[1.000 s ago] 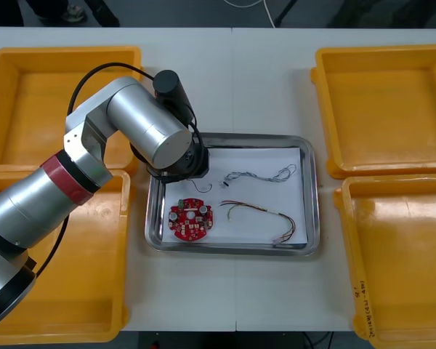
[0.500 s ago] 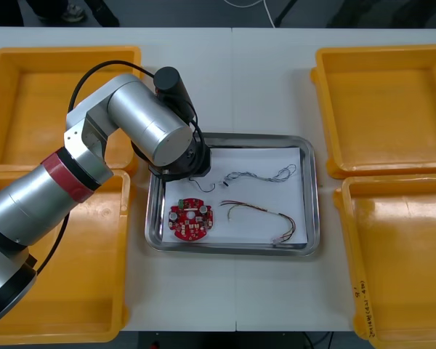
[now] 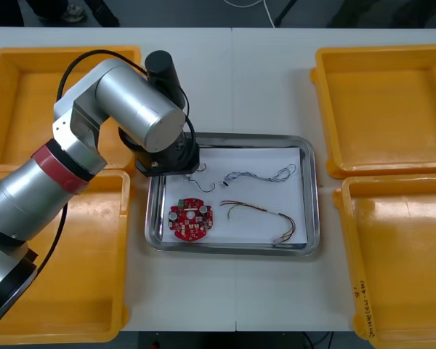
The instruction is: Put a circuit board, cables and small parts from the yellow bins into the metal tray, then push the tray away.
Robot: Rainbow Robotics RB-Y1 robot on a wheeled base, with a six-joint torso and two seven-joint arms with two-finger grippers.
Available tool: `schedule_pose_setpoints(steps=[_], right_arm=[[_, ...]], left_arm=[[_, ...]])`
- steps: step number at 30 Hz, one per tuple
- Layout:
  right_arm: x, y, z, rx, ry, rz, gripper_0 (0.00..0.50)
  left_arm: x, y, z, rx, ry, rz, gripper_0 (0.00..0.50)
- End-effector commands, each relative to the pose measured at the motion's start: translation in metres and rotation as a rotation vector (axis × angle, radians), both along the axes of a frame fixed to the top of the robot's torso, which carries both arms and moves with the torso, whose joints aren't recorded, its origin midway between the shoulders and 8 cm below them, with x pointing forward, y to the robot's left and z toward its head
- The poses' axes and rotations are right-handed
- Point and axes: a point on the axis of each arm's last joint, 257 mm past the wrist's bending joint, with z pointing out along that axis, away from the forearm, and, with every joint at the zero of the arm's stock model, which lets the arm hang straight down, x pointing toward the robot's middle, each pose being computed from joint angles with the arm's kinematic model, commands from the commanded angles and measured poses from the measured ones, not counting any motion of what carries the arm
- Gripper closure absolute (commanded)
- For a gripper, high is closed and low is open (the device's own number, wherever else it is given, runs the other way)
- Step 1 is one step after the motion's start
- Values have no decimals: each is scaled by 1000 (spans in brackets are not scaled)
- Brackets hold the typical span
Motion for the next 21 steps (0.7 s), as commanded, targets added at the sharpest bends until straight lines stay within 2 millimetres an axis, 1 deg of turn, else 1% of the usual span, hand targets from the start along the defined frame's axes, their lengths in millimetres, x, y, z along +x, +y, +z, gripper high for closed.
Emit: schedule_pose_setpoints(steps=[1,6,7,8,9,17,18,20,21], right_arm=[[-2,-18,16,-42,-14,-31,0],[-1,-21,17,-49,-17,-38,0],[-1,-21,17,-50,-18,-40,0],[-1,-21,17,-50,-18,-40,0],[-1,-21,17,-49,-18,-42,0],[-1,-23,17,-52,-19,-51,0],[-1,-24,16,-52,-18,-55,0],[-1,-24,16,-52,-19,-56,0],[-1,-24,17,-53,-19,-58,0]], left_arm=[[14,-17,53,-46,-87,-34,0],[16,-12,66,-63,-99,-30,0],[16,-10,71,-69,-102,-26,0],[16,-10,71,-69,-102,-26,0],[15,-5,77,-69,-101,-22,0],[8,14,105,-70,-105,-14,0],[5,19,110,-69,-104,-12,0],[5,23,112,-69,-103,-7,0],[2,31,120,-67,-102,-1,0]])
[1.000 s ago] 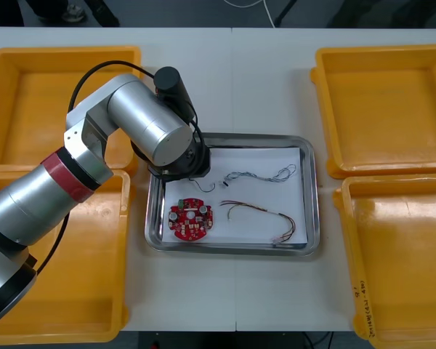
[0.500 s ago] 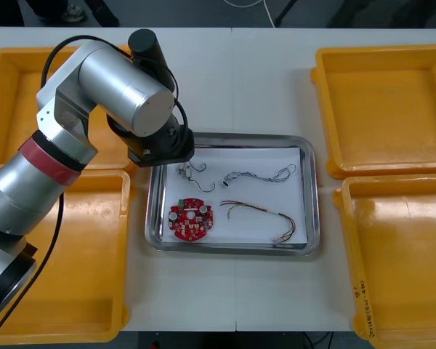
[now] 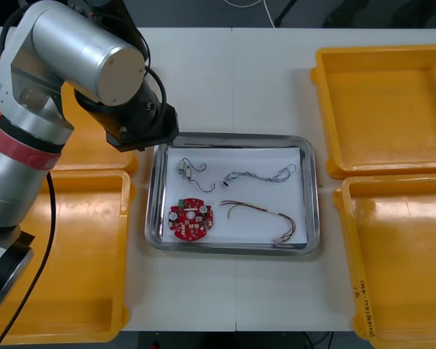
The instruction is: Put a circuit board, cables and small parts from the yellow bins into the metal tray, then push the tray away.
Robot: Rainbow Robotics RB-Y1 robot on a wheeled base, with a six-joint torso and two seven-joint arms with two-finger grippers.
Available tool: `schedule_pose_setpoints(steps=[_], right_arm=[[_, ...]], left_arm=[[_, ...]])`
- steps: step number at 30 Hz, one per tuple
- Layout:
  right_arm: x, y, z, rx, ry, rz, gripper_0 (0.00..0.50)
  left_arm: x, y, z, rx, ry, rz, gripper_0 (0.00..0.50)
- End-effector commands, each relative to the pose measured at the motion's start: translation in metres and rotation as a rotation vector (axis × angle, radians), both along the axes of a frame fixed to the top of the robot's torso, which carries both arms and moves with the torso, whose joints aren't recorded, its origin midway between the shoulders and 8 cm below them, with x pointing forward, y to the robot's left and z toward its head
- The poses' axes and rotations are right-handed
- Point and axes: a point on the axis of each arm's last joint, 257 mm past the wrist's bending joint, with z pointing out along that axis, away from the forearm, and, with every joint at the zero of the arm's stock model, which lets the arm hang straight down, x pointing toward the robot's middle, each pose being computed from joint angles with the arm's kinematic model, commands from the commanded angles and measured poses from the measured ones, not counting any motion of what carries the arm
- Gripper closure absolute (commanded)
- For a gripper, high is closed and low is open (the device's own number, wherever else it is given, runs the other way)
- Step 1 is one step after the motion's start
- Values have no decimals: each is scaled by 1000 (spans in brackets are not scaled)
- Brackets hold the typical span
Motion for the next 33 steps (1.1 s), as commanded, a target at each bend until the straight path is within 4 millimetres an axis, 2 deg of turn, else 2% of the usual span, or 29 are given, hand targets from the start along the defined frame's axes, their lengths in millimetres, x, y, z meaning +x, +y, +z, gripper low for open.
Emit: schedule_pose_setpoints(steps=[1,11,15,26,33], right_arm=[[-1,-21,17,-43,-20,-52,0],[-1,-19,18,-32,-20,-52,0],[-2,-19,17,-30,-18,-53,0],[-1,-15,19,-22,-22,-43,0],[-1,-11,23,-34,-32,-25,0]], left_arm=[[3,7,49,19,-79,-84,0],[10,46,84,34,-143,-119,0],[11,69,94,34,-168,-124,0],[1,125,98,77,-194,-122,0],[-18,157,93,96,-203,-113,0]])
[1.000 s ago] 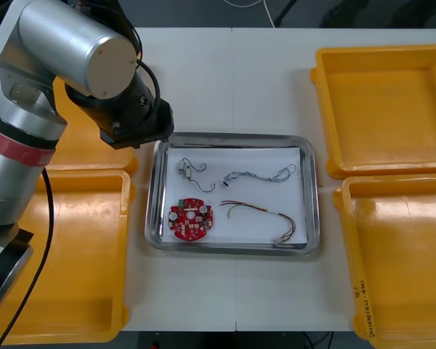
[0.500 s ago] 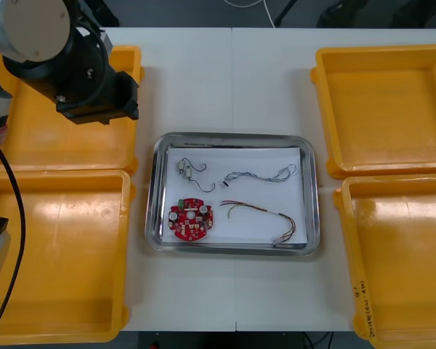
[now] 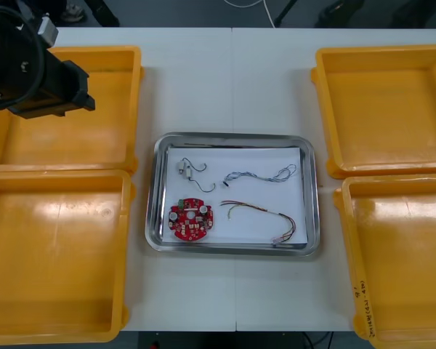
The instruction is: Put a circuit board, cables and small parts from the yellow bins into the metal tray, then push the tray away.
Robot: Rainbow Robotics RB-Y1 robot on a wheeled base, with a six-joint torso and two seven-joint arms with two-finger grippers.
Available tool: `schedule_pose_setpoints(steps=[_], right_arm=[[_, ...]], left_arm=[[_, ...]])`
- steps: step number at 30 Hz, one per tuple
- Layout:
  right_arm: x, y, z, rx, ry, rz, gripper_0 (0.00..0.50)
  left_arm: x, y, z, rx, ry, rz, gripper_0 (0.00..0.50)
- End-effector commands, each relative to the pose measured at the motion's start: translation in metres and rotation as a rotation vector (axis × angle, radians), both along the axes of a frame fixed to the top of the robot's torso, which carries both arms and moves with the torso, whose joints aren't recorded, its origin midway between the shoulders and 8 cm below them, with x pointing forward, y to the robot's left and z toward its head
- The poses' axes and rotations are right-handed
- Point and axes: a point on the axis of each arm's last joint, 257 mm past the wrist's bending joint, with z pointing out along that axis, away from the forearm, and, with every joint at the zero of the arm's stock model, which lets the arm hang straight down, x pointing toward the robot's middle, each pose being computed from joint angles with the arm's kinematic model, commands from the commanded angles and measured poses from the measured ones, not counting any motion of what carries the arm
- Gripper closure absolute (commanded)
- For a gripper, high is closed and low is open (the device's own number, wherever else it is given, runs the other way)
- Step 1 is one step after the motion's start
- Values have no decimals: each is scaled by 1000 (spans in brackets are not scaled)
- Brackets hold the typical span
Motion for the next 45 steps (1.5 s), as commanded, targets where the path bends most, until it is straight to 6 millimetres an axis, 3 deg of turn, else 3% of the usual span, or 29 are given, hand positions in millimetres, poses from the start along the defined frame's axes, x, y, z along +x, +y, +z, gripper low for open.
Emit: schedule_pose_setpoints(steps=[1,10,17,22,34,45], right_arm=[[-1,-12,24,-43,-33,-23,0],[-6,3,35,-84,-31,49,0],[-3,38,40,-127,-34,173,0],[1,68,46,-145,-55,275,0],[10,162,59,-210,-95,580,0],[10,233,57,-217,-111,769,0]], left_arm=[[-16,39,8,91,-40,-59,0],[-45,74,-8,104,-23,-29,0],[-69,99,-23,116,3,-3,0],[-85,110,-32,121,22,5,0],[-117,128,-46,165,61,-37,0],[-139,136,-56,212,93,-95,0]])
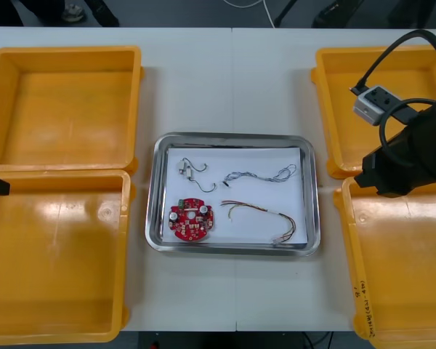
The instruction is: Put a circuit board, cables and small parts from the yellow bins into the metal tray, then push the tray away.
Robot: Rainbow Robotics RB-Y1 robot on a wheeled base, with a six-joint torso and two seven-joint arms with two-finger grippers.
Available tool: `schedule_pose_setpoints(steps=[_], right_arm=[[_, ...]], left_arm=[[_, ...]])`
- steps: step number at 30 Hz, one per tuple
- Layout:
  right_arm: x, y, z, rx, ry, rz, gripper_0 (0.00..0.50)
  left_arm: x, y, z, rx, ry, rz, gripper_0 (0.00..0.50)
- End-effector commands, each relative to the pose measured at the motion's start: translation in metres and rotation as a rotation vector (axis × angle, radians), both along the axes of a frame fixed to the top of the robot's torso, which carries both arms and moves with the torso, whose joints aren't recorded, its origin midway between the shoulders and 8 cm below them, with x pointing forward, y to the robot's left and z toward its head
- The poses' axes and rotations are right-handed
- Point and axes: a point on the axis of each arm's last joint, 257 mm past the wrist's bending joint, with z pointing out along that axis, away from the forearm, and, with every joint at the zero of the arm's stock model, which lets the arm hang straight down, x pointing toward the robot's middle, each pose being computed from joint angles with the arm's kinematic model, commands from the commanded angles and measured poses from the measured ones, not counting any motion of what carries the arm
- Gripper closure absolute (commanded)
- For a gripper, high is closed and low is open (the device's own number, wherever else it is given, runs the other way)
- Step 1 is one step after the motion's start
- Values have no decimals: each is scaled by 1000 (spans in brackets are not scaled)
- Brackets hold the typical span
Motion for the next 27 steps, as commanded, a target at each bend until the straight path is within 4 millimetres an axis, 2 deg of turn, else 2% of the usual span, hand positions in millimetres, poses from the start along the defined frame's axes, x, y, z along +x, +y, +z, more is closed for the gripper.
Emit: schedule_pose_setpoints(steps=[1,12,27], right_arm=[[0,37,11,-15,-35,99,0],[-8,97,2,-59,-46,274,0],[-31,130,-13,-135,-32,476,0]], left_arm=[[-14,17,11,104,-12,-85,0],[-22,16,9,96,-3,-101,0],[-23,14,8,93,2,-102,0]])
